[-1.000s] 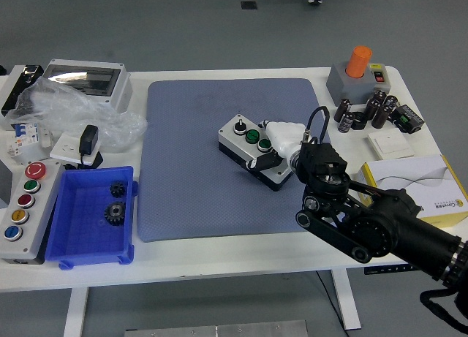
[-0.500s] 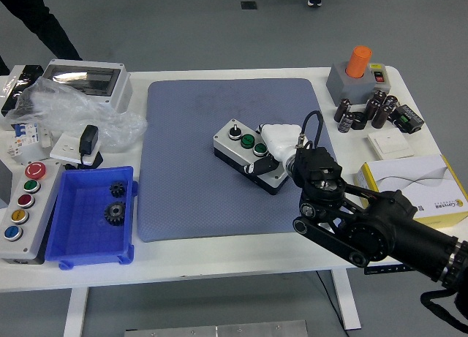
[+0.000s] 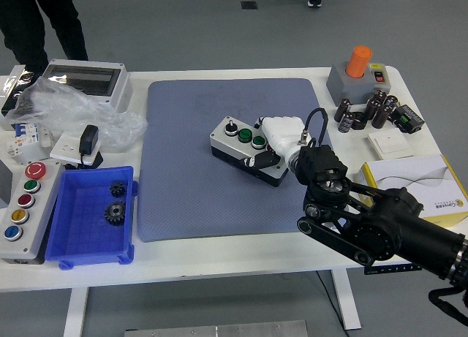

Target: Pick up the button,place it on the desk,press the button,press the button

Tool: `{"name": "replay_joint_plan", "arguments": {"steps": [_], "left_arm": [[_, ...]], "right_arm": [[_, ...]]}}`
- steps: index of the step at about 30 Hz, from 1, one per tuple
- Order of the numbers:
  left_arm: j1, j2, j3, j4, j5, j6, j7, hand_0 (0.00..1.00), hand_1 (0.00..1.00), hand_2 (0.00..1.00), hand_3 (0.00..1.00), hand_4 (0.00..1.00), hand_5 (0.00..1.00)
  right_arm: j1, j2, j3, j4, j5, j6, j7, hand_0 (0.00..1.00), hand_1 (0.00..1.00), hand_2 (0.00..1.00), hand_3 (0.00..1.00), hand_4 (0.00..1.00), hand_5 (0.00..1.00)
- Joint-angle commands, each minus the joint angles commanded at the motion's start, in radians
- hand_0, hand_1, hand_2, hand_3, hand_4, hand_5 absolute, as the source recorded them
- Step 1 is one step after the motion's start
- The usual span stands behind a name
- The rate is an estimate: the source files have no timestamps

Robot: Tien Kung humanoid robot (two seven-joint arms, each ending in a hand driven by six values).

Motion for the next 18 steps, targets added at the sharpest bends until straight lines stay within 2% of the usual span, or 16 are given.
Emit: {"name": "replay_joint_plan", "arguments": {"steps": [6, 8, 9, 18], "left_arm": [[-0.002, 0.0, -0.001, 0.0, 0.002, 0.0, 0.0, 0.666, 0.693, 0.698, 0.817, 0.907, 0.485], [-0.002, 0.0, 0.0, 0.0, 0.002, 0.0, 0.0, 0.666, 0.693, 0.698, 0.817, 0.907, 0.485], [-0.002, 0.0, 0.0, 0.0, 0.002, 0.0, 0.0, 0.667, 0.692, 0.698, 0.817, 0.907, 0.485], [-0.003, 0.0, 0.002, 0.0, 0.001, 0.001, -0.001, 0.666, 0.692, 0.698, 0.817, 0.907, 0.485]], "right_arm": [[0.033, -0.045, -0.055, 0.012, 0.033, -0.059, 0.072, 0.346, 0.446, 0.421, 0.399, 0.64, 0.033], [0.042, -0.054, -0.075, 0.01, 0.04, -0.076, 0.088, 0.346, 0.446, 0.421, 0.399, 0.64, 0.033], [0.046, -0.058, -0.086, 0.007, 0.044, -0.086, 0.098, 0.367, 0.452, 0.425, 0.397, 0.6, 0.011], [0.08, -0.095, -0.199, 0.004, 0.093, -0.191, 0.225, 0.357, 0.455, 0.419, 0.389, 0.589, 0.007]]}}
